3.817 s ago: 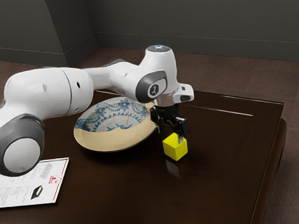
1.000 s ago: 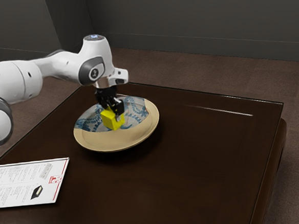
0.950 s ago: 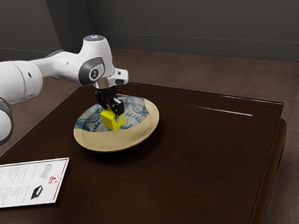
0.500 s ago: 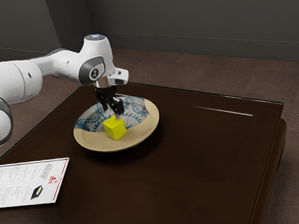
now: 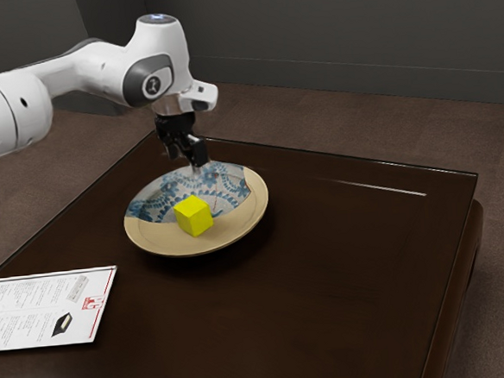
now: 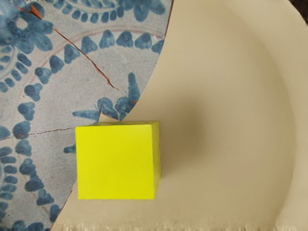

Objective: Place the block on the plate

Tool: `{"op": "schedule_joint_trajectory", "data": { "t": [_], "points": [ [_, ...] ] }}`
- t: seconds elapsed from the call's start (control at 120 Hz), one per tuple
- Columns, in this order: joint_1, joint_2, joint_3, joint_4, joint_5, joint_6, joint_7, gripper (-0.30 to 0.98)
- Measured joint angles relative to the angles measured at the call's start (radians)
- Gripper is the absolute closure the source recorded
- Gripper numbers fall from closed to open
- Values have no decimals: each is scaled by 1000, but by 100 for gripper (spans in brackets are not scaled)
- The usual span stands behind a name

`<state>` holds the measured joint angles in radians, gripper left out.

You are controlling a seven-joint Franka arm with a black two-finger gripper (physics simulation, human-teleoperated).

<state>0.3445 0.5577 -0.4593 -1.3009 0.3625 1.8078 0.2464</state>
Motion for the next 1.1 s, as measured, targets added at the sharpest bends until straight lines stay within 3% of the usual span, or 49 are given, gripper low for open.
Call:
{"op": "schedule_joint_trajectory", "data": {
  "t": [0.275,0.475,0.842,0.967,1.1],
  "points": [
    [-12,-103,26,-3,-63,-83,-16,0],
    [-163,-165,245,7,-144,-138,-26,0],
    [-168,-381,324,-50,-211,-250,-84,0],
    [-278,-448,475,-75,-216,-277,-103,0],
    [-288,-490,504,-116,-234,-284,-116,0]
  ]
}}
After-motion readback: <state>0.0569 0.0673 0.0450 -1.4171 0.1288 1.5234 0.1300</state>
